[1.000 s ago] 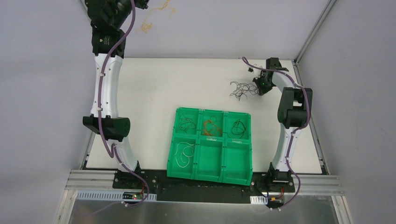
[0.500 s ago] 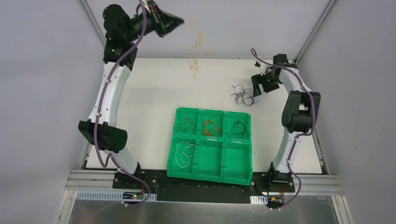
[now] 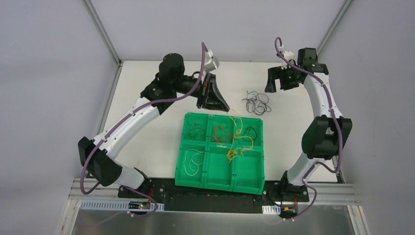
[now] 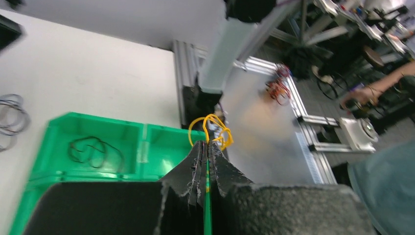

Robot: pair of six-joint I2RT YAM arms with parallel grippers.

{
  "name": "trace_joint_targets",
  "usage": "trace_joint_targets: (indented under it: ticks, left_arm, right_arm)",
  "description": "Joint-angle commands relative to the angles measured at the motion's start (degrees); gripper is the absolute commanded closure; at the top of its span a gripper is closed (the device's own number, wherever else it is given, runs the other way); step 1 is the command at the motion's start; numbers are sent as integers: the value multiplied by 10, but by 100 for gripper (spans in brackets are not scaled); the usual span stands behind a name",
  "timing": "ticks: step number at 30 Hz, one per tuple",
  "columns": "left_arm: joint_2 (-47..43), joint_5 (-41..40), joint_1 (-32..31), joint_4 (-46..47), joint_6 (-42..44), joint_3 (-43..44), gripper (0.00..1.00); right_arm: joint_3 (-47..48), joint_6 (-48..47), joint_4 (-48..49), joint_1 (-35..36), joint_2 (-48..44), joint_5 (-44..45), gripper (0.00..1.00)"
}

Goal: Untangle the cables

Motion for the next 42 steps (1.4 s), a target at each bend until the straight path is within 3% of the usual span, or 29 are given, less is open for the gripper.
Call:
trace_joint_targets:
  ticks: [1,5,11,22,31,42]
  left_arm:
    - [-53,32,-52,-6,43,-67,100]
    - [-60,31,-66,-14,76,-118,100]
    - [-80,13,-85,-114,175,-187,100]
    - [-83,-129,-85,-248,365,-199,100]
    - [-38,-47,-140,-281,320,-46,100]
    - [-37,-58,-146,-281,355,-70,100]
  right_arm:
    - [-44,20,-10,1,-49,-11,1]
    - [-79,22,-3,1,-75,-12,1]
    - [-100,13,-3,1,-95,-10,1]
    - [-122,-3,-9,1,-126,-17,1]
    - [-148,-18,3,1,-128,-15,1]
    - [-159,-19,3,0,-137,-15,1]
